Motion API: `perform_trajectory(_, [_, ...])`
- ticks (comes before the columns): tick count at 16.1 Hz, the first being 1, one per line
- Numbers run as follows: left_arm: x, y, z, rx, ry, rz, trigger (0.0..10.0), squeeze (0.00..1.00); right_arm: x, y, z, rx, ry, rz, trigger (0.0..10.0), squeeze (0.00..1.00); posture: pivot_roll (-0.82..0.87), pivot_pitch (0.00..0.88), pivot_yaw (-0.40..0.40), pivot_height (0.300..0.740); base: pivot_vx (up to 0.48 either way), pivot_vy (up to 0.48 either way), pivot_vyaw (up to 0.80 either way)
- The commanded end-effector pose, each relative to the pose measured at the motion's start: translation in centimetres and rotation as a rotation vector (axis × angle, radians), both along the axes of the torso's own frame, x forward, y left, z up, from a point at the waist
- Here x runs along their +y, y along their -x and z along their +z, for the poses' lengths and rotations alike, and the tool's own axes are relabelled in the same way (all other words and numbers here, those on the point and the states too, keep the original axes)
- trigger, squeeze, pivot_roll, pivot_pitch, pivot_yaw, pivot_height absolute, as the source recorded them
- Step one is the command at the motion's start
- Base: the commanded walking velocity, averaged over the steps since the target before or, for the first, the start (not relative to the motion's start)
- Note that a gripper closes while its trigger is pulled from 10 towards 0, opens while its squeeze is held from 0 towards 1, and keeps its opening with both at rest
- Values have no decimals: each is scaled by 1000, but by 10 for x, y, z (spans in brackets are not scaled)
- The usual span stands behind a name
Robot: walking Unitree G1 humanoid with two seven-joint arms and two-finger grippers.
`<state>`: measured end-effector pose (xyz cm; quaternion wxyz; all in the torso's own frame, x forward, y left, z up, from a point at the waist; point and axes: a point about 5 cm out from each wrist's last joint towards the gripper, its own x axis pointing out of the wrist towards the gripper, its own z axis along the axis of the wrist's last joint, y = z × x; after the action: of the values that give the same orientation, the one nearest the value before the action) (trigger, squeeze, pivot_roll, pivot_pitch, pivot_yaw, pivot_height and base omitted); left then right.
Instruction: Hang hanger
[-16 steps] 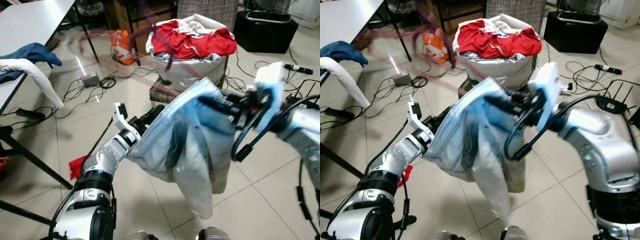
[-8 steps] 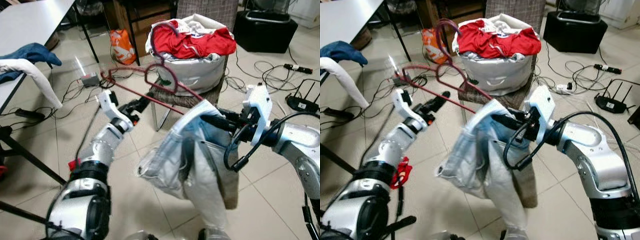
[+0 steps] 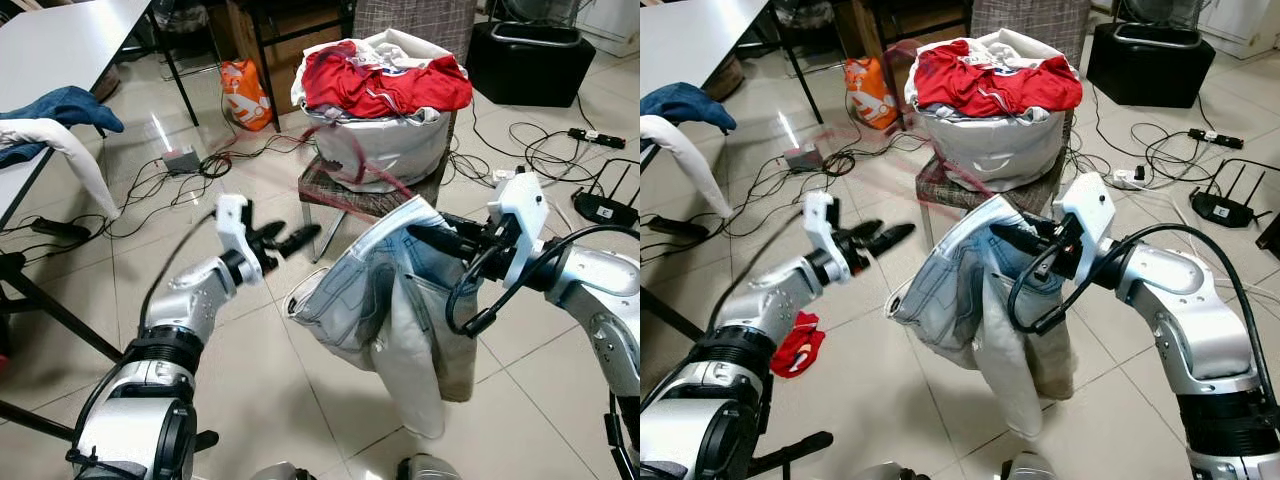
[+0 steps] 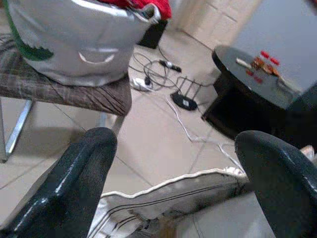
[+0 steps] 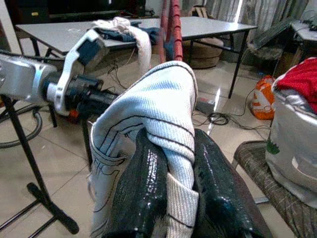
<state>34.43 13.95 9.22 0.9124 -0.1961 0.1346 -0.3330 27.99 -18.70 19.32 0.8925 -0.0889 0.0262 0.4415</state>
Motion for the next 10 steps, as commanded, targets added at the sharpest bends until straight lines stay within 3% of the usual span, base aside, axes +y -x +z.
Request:
perform_trajectory(1, [5,1,-3,13,-35,-19,10000,0,6,0,26,-109,-38,32,10000,0,-231,0,153,740,0,0,0])
perform_trajectory(7, [1,8,-13,51,-91,-104,10000,0,19,3,55,-216,-49,82,10000,0,-237,0,159,740,0,0,0])
perform_trajectory(10, [8,5,-12,55,-110,-62,10000,0,12,3,52,-206,-14,64,10000,0,-238,0,161,740,0,0,0])
